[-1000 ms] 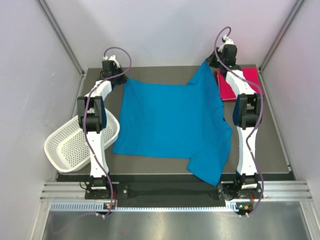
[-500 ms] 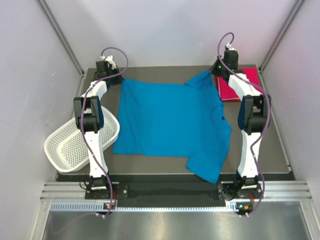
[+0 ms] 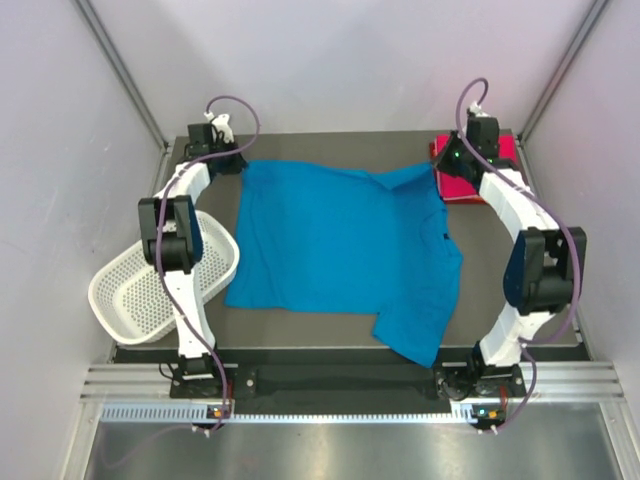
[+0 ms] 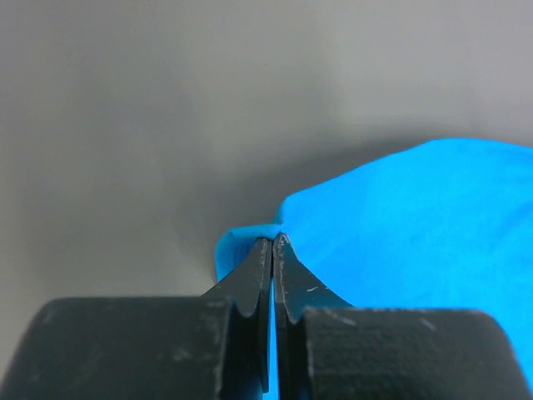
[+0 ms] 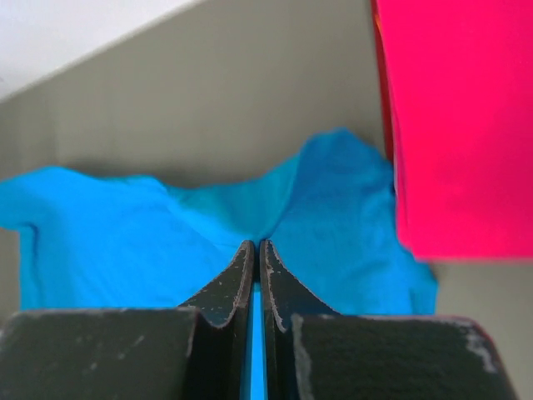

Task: Fold and stack the t-shirts
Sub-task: Fold the tshirt

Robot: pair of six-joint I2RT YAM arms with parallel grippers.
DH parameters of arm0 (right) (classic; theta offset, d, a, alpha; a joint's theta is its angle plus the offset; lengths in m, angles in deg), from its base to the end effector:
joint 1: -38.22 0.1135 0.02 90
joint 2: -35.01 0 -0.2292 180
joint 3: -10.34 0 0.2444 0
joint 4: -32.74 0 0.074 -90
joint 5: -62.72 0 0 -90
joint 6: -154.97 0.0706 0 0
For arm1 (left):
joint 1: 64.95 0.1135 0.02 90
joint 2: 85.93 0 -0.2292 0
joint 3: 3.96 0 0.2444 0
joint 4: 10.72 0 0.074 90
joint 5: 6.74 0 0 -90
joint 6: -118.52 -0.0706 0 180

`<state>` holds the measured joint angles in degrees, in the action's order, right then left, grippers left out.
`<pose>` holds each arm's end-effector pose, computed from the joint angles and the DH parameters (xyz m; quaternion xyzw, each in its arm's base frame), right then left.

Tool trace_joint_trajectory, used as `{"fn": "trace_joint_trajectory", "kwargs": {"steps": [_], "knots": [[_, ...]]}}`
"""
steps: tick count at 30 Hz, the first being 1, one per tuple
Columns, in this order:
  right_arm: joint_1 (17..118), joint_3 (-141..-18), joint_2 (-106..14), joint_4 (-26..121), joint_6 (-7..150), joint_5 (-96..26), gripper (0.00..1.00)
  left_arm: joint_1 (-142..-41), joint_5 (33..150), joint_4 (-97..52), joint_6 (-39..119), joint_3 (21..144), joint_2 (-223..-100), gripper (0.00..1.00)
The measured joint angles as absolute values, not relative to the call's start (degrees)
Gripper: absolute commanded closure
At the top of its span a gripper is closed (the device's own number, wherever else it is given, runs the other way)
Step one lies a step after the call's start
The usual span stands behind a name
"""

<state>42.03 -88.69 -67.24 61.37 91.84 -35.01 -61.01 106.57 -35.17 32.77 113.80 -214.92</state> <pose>0.4333 0.0384 0.2478 0.1422 0.8609 0.1851 0.4520 0.5174 0.0076 0.1631 0.0298 0.8758 -0.1810 0.4466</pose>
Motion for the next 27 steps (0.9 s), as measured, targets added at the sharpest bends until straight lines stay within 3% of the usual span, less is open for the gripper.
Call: {"fn": "trace_joint_trajectory", "kwargs": {"steps": [16,27], "knots": [[40.92,-70.15,-48.45,68.56,90.33,-30.31,1.0,-61.2,102.94,-36.59,29.03,99.26,-202.96,1.0],[40.66,-59.66,-43.94,69.65,91.18,-31.82,1.0,-63.85,98.2,-39.52,24.55,94.3,-198.24,1.0]]}}
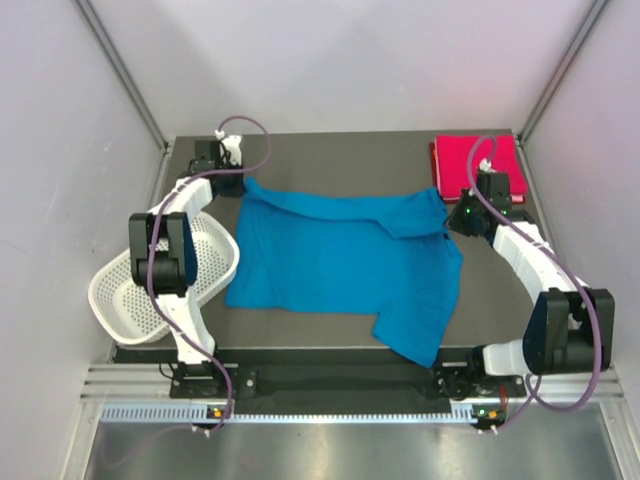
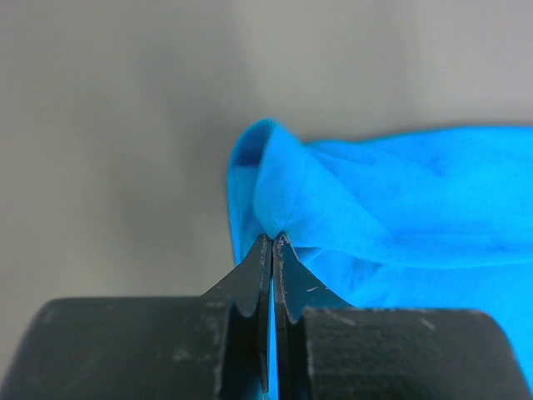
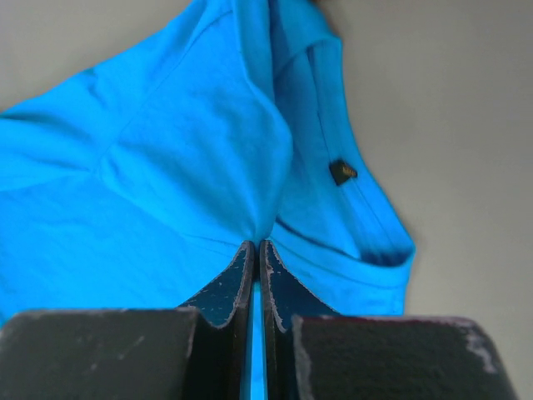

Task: Fold and stack the t-shirts
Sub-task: Fold the tshirt

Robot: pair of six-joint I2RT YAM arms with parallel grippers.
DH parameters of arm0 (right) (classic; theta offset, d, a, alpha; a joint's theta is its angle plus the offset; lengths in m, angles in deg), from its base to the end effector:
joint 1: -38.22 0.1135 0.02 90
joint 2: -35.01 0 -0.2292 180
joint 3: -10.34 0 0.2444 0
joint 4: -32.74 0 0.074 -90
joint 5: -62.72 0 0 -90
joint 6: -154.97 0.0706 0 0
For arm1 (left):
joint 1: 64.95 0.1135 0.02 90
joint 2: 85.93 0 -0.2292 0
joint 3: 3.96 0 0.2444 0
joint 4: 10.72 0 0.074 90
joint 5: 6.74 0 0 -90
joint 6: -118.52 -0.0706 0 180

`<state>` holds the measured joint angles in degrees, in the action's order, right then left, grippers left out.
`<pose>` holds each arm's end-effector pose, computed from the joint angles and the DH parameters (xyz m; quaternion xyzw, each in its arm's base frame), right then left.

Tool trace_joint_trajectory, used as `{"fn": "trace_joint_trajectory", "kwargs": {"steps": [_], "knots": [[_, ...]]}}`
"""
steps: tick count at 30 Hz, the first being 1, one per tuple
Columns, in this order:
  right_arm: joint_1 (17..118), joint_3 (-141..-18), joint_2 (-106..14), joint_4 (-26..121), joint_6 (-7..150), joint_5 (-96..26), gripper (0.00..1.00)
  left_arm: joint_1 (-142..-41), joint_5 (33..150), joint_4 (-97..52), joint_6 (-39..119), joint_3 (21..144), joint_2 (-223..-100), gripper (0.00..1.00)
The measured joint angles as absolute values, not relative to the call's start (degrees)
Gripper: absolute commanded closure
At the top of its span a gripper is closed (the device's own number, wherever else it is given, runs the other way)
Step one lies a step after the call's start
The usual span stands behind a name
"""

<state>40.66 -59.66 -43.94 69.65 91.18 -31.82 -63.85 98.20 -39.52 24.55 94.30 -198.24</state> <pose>0.3175 0.0191 0.1968 0.1761 0.9092 0.1285 0.3547 0.4486 -0.0096 0.1695 0.0747 0.9072 -0.1015 0.4014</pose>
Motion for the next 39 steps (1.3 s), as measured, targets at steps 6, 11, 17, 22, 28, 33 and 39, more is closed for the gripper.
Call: {"fn": "trace_joint_trajectory", "kwargs": {"steps": [6,11,17,22,28,33,39], "knots": [[40.66,-56.45,-39.77,70.48,91.82,-31.86,1.0,-66.95,94.46,-41.9,22.45,92.62,-197.94,1.0],[40.66,-55.99,-37.12,70.9,92.12,-31.21,1.0,-67.58,92.19,-42.12,22.15,91.74,-197.94,1.0],[40.66,-54.74,-36.91,71.31,92.56,-31.54,1.0,-67.52,87.73,-42.63,22.17,90.58,-197.89,1.0],[40.66,-52.47,-35.22,71.44,94.09,-31.67,1.0,-67.52,86.79,-43.24,22.32,90.39,-197.67,1.0],[40.66,-47.42,-32.88,70.05,96.6,-32.65,1.0,-67.52,86.55,-45.77,22.63,90.34,-196.76,1.0],[40.66,-45.76,-32.88,69.96,97.19,-33.31,1.0,-67.52,85.26,-49.4,23.04,90.34,-195.86,0.95],[40.66,-45.47,-32.88,69.63,97.11,-34.07,1.0,-67.52,82.74,-52.77,25.21,90.34,-193.61,0.74]]}}
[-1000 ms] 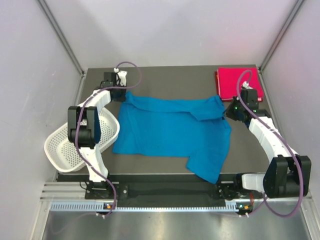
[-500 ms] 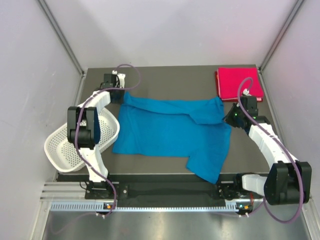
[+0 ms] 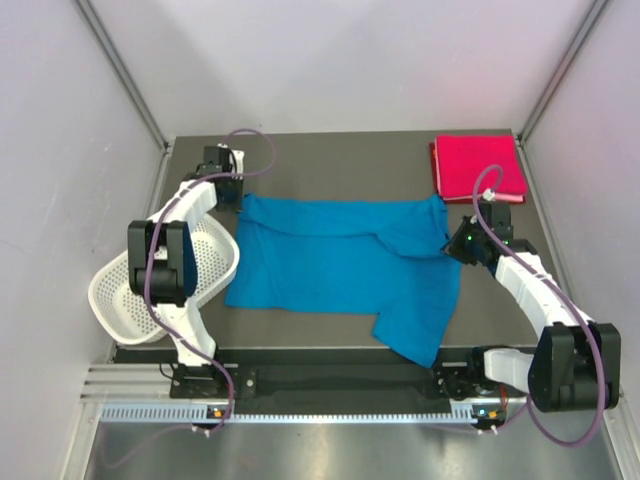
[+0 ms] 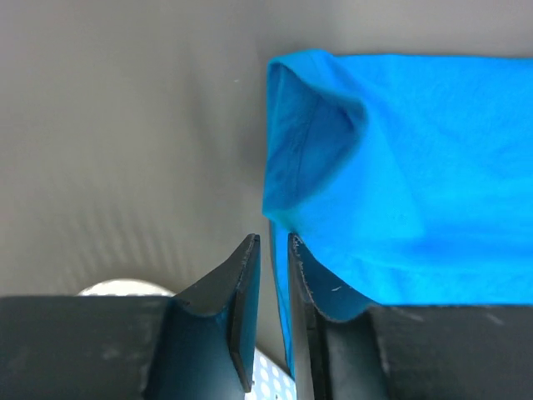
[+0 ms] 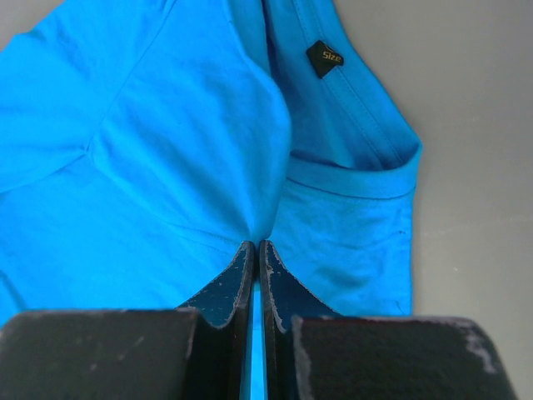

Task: Fold and stack the t-shirts
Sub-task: Fold the tshirt

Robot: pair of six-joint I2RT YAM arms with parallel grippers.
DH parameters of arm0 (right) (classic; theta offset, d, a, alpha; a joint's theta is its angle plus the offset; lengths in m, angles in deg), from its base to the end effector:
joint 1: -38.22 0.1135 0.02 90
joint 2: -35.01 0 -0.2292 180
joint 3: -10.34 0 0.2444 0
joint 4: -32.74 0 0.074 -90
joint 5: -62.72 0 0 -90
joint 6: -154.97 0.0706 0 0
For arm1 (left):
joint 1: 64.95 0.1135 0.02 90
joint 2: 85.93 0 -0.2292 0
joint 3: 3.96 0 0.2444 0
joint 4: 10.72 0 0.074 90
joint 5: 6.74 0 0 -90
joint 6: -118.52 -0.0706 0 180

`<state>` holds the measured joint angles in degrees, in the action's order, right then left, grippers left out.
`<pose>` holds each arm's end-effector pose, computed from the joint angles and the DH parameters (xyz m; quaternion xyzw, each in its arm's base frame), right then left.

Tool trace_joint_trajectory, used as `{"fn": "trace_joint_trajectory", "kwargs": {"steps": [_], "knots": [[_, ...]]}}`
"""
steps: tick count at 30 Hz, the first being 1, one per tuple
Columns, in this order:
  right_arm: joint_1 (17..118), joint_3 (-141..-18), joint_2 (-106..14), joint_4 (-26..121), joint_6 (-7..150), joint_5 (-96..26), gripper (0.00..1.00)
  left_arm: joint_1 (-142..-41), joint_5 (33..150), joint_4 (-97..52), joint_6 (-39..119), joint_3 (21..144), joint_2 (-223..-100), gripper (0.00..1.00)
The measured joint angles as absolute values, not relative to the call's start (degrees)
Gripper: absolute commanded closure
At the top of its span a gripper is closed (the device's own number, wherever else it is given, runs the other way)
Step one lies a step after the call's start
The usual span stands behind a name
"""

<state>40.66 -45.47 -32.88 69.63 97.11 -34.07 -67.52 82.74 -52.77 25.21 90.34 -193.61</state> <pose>0.2667 0.0197 0.1660 0.2196 0.9090 0.1569 0.3175 0.4090 -0.0177 0.1563 0.0476 0.9536 0.0063 0.2971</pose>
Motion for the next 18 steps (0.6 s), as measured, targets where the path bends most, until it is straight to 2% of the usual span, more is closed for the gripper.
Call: {"fn": "trace_joint_trajectory", "kwargs": {"steps": [7,11,15,18], "knots": [[40.66,-45.47,-32.86,69.74,96.56,-34.4,1.0,-67.48,82.53,-56.37,27.17,93.01,-192.45,0.73],[40.66,-45.47,-32.86,69.76,96.47,-34.49,1.0,-67.48,83.99,-57.71,28.46,96.13,-192.45,0.66],[40.66,-45.45,-32.84,69.74,96.5,-34.57,0.99,-67.48,86.53,-59.78,29.4,98.89,-193.06,0.65],[40.66,-44.03,-31.92,69.3,96.58,-34.9,0.99,-67.48,88.01,-60.79,29.99,101.93,-195.53,0.66]]}}
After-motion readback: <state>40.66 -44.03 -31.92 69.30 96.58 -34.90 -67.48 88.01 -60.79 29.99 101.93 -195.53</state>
